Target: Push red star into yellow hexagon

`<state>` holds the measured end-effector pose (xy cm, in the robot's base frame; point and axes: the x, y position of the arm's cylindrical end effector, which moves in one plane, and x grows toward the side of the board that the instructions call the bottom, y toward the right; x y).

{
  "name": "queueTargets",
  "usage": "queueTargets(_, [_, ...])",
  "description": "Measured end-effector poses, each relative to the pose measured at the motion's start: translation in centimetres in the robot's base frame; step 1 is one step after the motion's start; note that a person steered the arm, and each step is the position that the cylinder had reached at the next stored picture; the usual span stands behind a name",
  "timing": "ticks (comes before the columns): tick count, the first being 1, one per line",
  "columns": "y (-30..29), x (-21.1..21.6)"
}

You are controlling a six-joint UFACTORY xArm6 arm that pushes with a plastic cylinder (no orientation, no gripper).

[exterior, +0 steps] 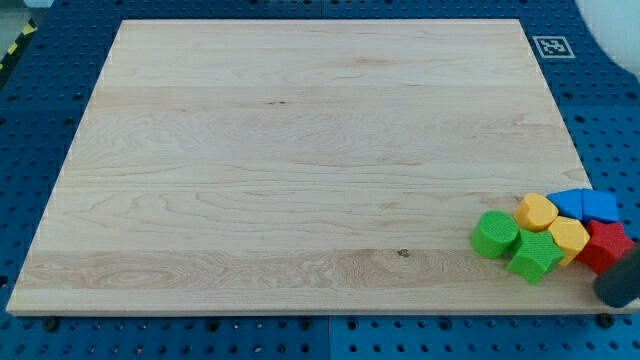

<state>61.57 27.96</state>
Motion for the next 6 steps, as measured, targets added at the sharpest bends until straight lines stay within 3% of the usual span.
queueTargets(2, [4.0, 0.0])
queueTargets(3, [3.8, -2.7])
queueTargets(6, [-0.7, -3.3])
